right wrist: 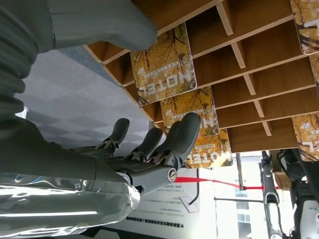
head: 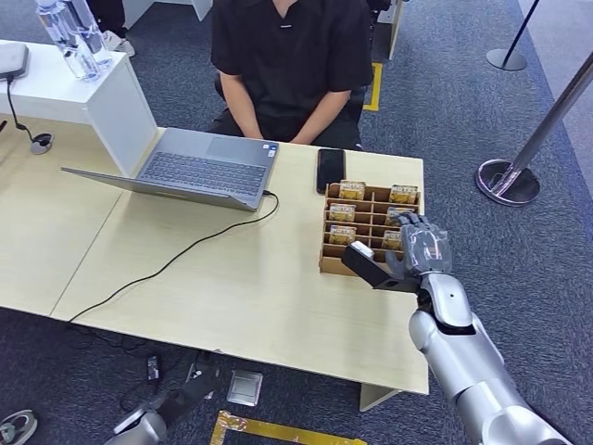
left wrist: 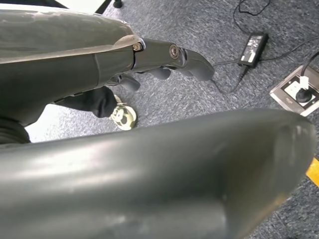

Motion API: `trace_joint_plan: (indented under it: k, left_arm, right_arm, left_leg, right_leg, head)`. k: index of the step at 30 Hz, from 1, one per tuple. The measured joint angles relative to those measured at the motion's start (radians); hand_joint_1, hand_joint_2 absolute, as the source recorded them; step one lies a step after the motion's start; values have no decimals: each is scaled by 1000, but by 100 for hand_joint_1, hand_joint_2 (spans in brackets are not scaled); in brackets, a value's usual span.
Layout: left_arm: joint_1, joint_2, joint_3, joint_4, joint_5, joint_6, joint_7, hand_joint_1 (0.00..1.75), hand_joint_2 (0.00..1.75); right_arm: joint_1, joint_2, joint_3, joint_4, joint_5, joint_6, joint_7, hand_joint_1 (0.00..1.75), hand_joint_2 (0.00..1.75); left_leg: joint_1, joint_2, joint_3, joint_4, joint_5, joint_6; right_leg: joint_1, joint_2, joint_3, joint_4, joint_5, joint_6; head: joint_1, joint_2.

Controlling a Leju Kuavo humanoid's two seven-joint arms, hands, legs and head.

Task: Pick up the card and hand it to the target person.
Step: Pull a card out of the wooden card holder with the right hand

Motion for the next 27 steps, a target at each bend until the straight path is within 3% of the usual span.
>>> trace_joint_plan:
  k: [20, 27]
  left_arm:
    - [0, -4, 0, 0, -6, 0, 1, 0, 0]
    - [0, -5, 0, 0, -7, 0, 1, 0, 0]
  right_arm:
    - [-1, 0, 10, 7, 36, 32, 37, 44, 175]
    - [-2, 0, 24, 10, 50, 42, 52, 50, 175]
  left_leg:
    - [0, 0, 0, 0, 0, 0]
    - [0, 0, 0, 0, 0, 0]
  right_leg:
    - [0, 0, 0, 0, 0, 0]
    - [0, 0, 0, 0, 0, 0]
  head:
    - [0, 0]
    - [0, 0]
